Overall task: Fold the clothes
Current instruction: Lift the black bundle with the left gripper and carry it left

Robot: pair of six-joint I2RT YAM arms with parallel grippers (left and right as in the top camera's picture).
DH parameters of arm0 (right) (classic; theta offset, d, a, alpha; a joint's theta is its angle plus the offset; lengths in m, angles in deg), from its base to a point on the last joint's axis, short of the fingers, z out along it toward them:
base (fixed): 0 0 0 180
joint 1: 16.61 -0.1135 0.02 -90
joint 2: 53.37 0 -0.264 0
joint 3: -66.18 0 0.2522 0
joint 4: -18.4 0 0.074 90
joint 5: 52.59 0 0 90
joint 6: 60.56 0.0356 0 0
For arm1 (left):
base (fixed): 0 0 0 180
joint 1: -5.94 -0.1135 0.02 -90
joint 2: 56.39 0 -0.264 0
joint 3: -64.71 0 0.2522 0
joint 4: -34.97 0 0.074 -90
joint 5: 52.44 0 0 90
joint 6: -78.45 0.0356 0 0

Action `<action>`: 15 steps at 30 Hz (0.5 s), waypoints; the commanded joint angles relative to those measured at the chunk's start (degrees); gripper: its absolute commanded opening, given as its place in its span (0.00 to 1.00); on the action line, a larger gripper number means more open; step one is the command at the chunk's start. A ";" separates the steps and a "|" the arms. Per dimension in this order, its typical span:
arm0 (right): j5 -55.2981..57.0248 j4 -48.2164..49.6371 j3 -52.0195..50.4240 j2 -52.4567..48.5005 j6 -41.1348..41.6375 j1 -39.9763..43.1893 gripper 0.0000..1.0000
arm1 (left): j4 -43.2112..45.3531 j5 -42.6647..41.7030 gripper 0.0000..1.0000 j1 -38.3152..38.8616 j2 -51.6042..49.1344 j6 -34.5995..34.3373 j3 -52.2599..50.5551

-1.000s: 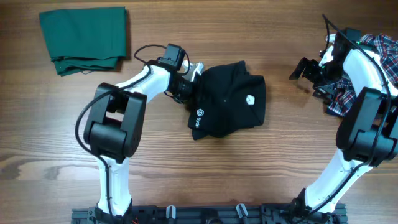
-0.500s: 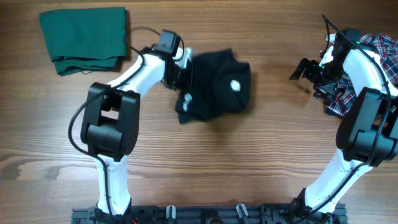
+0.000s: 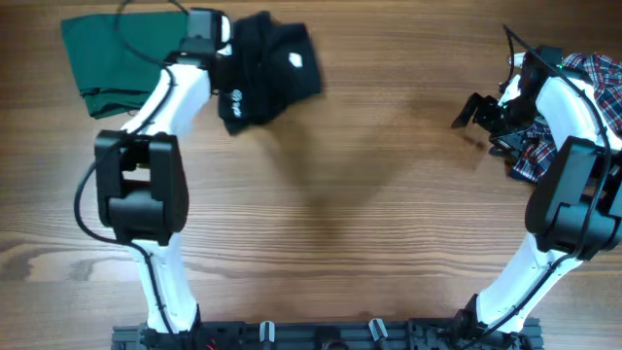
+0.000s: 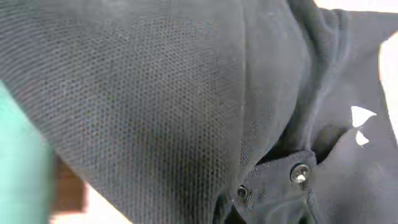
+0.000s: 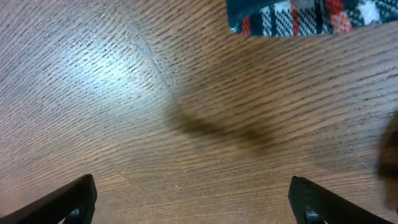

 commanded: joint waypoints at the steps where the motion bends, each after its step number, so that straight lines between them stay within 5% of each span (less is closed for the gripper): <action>1: 0.94 -0.63 0.96 -1.16 0.07 0.11 1.00 | 4.37 1.38 0.04 -3.34 1.49 1.09 1.14; 9: 0.92 -0.81 0.96 -1.16 0.07 0.11 1.00 | 11.56 1.46 0.04 -4.90 1.49 4.79 1.14; 15: 0.92 -0.96 0.94 -1.16 0.07 0.11 1.00 | 16.70 14.97 0.04 -5.51 1.49 3.89 1.14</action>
